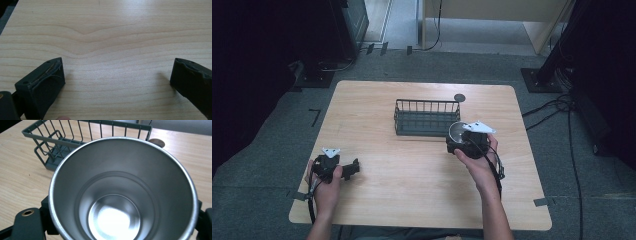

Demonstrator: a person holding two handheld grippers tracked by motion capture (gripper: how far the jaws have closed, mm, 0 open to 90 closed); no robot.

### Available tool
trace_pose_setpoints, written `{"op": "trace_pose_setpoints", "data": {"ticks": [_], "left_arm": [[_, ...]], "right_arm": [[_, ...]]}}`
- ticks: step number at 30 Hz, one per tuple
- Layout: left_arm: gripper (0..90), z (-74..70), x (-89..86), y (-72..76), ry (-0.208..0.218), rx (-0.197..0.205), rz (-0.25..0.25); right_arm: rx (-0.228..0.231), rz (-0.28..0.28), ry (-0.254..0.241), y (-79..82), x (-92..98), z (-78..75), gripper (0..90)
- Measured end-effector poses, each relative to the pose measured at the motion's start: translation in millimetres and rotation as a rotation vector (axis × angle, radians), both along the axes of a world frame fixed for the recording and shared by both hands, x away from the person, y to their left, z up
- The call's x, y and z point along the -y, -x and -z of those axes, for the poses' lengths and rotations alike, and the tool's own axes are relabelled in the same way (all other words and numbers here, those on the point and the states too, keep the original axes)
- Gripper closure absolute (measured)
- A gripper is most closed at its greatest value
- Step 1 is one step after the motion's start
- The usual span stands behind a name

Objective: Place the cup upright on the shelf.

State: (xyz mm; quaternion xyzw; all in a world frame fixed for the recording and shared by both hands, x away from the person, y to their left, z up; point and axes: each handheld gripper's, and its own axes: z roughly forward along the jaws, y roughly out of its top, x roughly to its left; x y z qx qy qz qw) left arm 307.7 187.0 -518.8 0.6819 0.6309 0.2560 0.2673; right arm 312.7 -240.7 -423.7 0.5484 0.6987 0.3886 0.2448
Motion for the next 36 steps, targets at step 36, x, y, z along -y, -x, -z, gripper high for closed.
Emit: {"op": "trace_pose_setpoints", "data": {"ticks": [36], "left_arm": [[0.0, 0.1, 0.2, -0.1, 0.002, 0.002, -0.002]], "right_arm": [[0.089, 0.009, 0.025, -58.6, -26.3, -44.6, 18.0]]}}
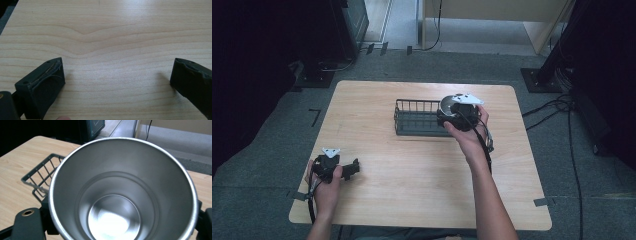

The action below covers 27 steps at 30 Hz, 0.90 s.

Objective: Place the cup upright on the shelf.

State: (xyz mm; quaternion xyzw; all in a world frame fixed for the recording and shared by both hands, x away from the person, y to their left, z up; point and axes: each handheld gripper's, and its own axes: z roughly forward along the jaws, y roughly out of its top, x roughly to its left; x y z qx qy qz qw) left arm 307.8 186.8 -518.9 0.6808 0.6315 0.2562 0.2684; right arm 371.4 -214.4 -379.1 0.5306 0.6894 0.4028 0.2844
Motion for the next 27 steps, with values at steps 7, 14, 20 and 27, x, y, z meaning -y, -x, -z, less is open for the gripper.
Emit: {"op": "trace_pose_setpoints", "data": {"ticks": [7, 14, 20, 27], "left_arm": [[0.0, -0.1, -0.2, 0.0, -0.002, -0.002, 0.002], [0.0, -0.1, 0.0, 0.0, 0.0, 0.0, -0.001], [0.0, -0.1, -0.1, 0.0, -0.001, -0.002, 0.0], [0.0, -0.1, 0.0, 0.0, -0.001, -0.002, 0.0]], "right_arm": [[0.016, 0.002, 0.01, -14.2, -7.5, -1.7, 18.1], [0.021, 0.004, 0.02, -26.7, -13.6, 2.1, 18.0], [0.018, 0.015, 0.015, -34.1, -15.5, 6.1, 18.0], [0.012, 0.028, 0.02, -45.0, -16.5, 14.5, 18.0]]}}
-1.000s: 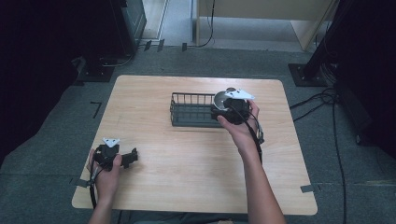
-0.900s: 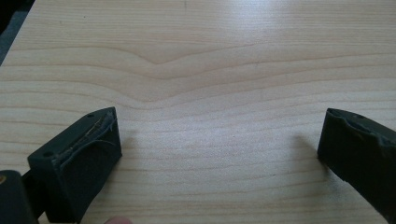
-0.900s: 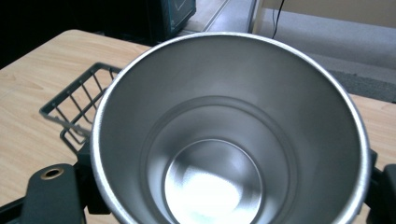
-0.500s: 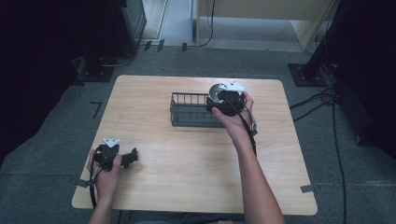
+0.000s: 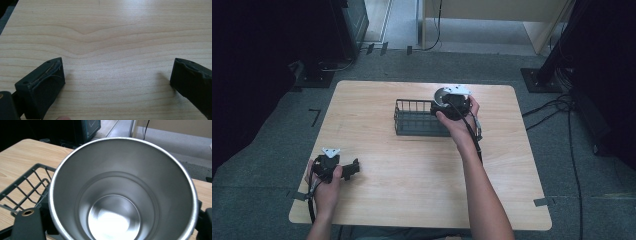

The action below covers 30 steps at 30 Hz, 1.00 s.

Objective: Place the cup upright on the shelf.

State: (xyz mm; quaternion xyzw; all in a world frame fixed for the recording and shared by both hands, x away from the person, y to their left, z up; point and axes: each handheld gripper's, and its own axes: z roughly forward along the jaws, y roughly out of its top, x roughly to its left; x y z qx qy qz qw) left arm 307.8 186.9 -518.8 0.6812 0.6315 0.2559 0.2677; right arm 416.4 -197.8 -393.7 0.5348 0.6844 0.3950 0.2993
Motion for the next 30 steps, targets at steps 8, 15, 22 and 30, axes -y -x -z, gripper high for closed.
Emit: {"op": "trace_pose_setpoints", "data": {"ticks": [8, 15, 22, 30], "left_arm": [[0.0, 0.0, 0.0, 0.0, 0.0, 0.0, 0.0], [0.0, 0.0, 0.0, 0.0, 0.0, 0.0, 0.0], [0.0, 0.0, 0.0, 0.0, 0.0, 0.0, 0.0], [0.0, 0.0, 0.0, 0.0, 0.0, 0.0, 0.0]], "right_arm": [[-0.028, 0.012, 0.005, -9.9, -2.5, 12.1, 18.0], [-0.06, 0.025, 0.002, -17.5, -1.6, 23.1, 18.0], [-0.09, 0.029, 0.009, -22.0, -2.2, 33.4, 18.0], [-0.123, 0.014, 0.01, -24.3, -6.1, 42.5, 18.0]]}}
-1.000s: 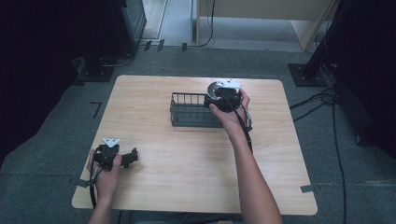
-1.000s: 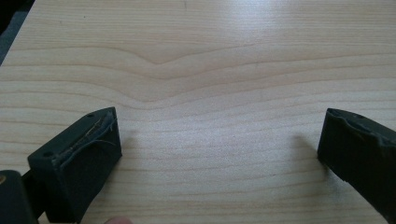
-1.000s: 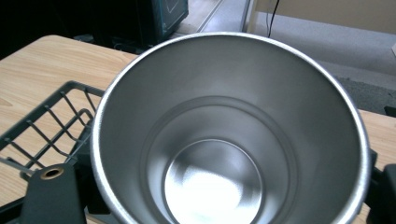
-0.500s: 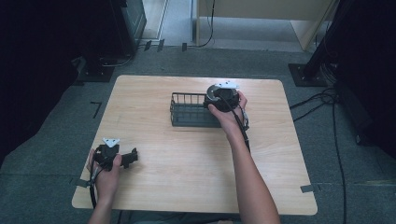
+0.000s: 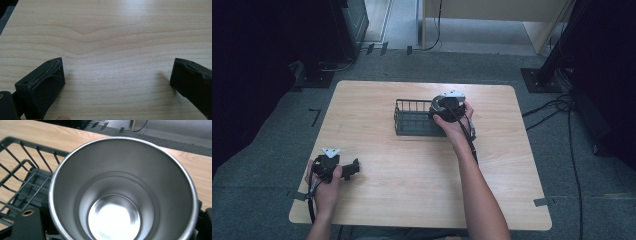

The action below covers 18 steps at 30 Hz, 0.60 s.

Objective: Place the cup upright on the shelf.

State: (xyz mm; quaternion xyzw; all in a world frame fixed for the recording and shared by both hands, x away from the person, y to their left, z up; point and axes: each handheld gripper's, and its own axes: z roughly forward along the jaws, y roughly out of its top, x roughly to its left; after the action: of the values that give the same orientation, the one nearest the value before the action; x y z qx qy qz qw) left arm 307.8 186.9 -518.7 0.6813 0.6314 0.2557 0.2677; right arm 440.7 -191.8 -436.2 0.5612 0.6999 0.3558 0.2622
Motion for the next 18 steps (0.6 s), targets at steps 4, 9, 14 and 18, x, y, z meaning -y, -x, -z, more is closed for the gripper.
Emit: {"op": "trace_pose_setpoints", "data": {"ticks": [4, 9, 14, 18], "left_arm": [[0.0, 0.0, 0.0, 0.0, 0.0, 0.0, 0.0], [0.0, 0.0, 0.0, 0.0, 0.0, 0.0, 0.0], [0.0, 0.0, 0.0, 0.0, 0.0, 0.0, 0.0], [0.0, 0.0, 0.0, 0.0, 0.0, 0.0, 0.0]], "right_arm": [[-0.017, -0.002, 0.005, -0.8, -1.2, 3.5, 18.0], [-0.035, -0.006, 0.011, -1.2, -1.4, 5.4, 17.9], [-0.045, -0.006, 0.012, -0.4, -1.4, 4.6, 16.5], [-0.041, -0.01, -0.002, 0.9, 0.3, -0.3, 7.1]]}}
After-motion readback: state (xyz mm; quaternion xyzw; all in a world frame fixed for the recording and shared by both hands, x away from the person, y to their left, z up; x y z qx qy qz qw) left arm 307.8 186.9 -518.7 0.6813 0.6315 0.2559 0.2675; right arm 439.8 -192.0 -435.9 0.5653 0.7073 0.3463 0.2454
